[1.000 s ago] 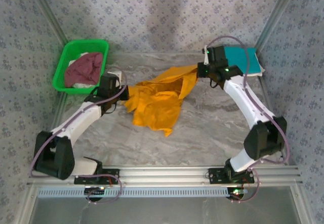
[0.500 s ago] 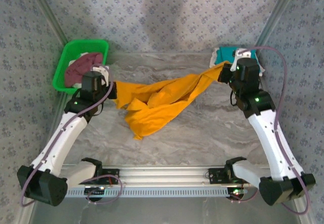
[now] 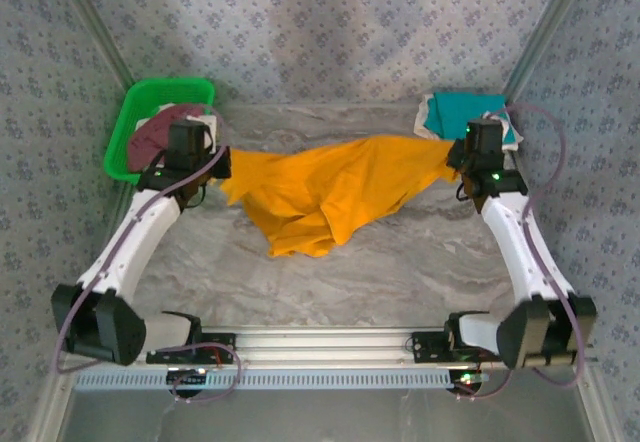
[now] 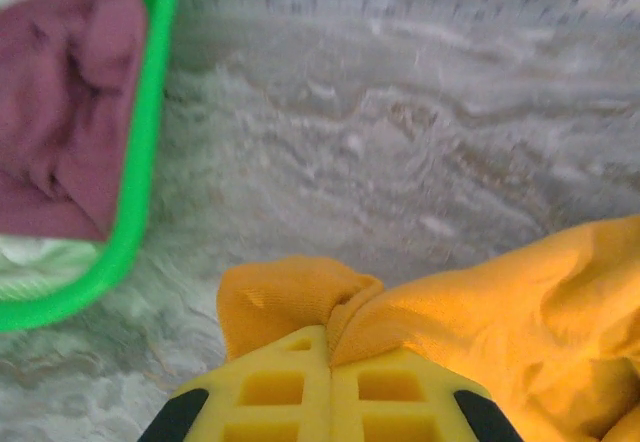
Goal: Fold and stack the t-shirts
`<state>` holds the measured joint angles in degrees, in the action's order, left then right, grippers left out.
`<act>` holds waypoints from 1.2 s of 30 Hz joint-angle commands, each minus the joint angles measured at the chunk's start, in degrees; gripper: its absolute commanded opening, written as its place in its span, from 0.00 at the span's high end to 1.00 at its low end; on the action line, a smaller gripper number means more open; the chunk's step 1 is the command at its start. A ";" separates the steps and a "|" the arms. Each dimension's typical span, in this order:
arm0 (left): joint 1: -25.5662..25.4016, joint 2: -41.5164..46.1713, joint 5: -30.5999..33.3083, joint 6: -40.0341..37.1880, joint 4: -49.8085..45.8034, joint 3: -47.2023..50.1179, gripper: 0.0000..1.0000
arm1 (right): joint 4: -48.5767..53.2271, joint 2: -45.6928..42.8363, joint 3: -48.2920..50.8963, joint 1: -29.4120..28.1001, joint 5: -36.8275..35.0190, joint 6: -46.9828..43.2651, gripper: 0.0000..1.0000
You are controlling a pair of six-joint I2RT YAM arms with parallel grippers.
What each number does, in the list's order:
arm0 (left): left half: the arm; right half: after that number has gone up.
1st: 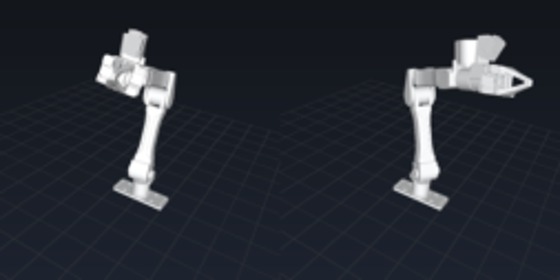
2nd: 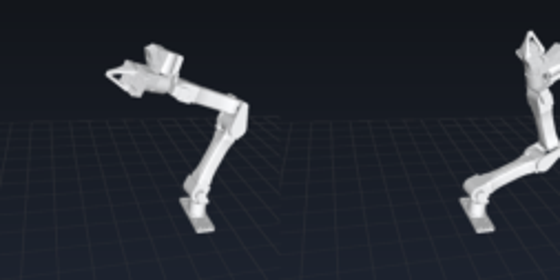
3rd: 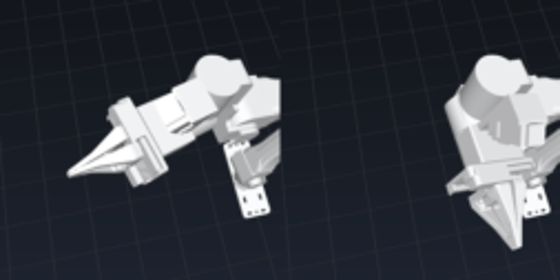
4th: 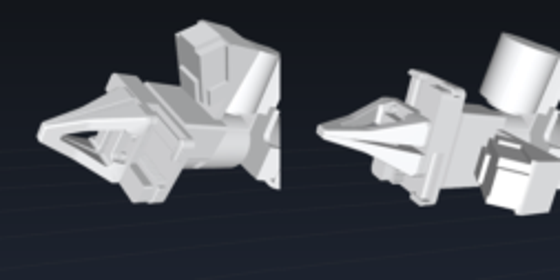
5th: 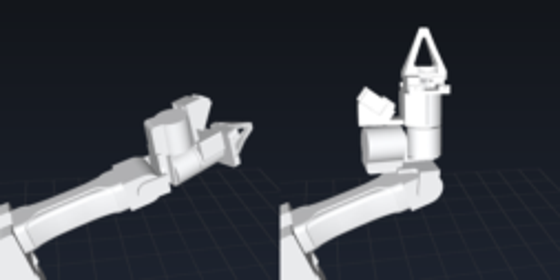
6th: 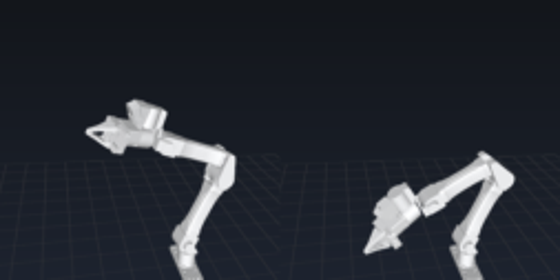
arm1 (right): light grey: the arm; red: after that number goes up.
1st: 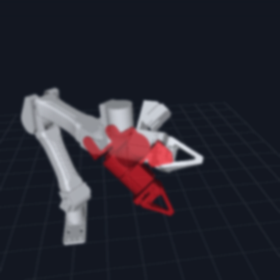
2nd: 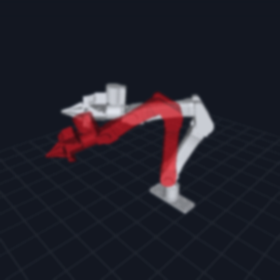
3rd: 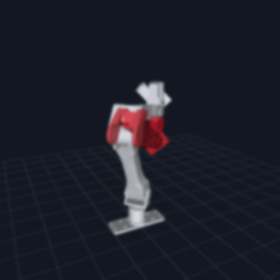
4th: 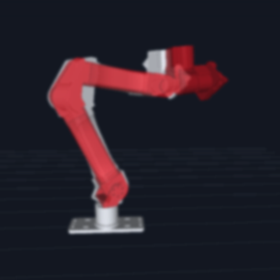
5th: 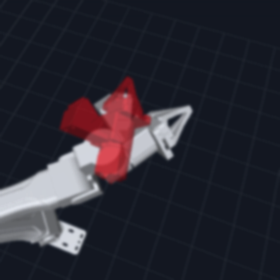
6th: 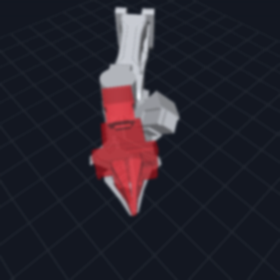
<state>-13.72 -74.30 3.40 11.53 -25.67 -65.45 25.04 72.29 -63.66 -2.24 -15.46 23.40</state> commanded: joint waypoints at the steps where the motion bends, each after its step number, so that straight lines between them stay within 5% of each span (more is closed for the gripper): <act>1: 0.27 -2.35 -2.66 2.69 1.74 3.00 1.00 | 1.95 2.12 1.80 2.48 0.43 4.16 0.62; 4: 0.27 -3.69 -3.25 3.39 2.67 4.86 1.00 | -1.17 2.71 2.37 0.38 3.57 0.34 0.46; 7: 0.27 -3.70 -2.78 3.54 3.85 5.77 1.00 | -2.44 4.30 0.81 -9.66 7.43 -6.95 0.31; 13: 1.01 -4.97 -1.67 3.59 2.95 4.84 1.00 | 2.46 14.42 -1.91 -28.04 16.81 -10.76 0.31; 20: 3.69 -5.25 -1.82 5.08 4.90 8.45 1.00 | 5.35 21.35 -0.21 -34.57 15.85 -9.67 0.31; 22: 3.96 -5.29 -1.22 5.16 4.73 8.76 0.66 | 3.52 22.40 1.16 -34.59 17.09 -9.43 0.30; 23: 3.95 -5.13 -1.48 4.95 4.52 8.83 0.60 | 3.56 23.27 0.98 -34.59 17.56 -9.34 0.30; 25: 3.96 -4.09 -2.32 5.03 4.26 9.23 0.46 | 4.17 25.99 0.12 -34.80 18.26 -9.42 0.31; 31: 3.20 -0.92 -4.72 7.49 1.45 12.06 0.46 | 2.54 29.39 1.58 -34.95 20.70 -8.94 0.38; 36: -1.24 -6.55 -11.99 10.43 4.34 15.20 0.53 | 0.11 28.96 2.68 -33.82 21.35 -8.37 0.72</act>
<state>-12.45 -77.87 -3.33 19.64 -22.15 -52.07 26.28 101.41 -61.41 -36.73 4.56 14.92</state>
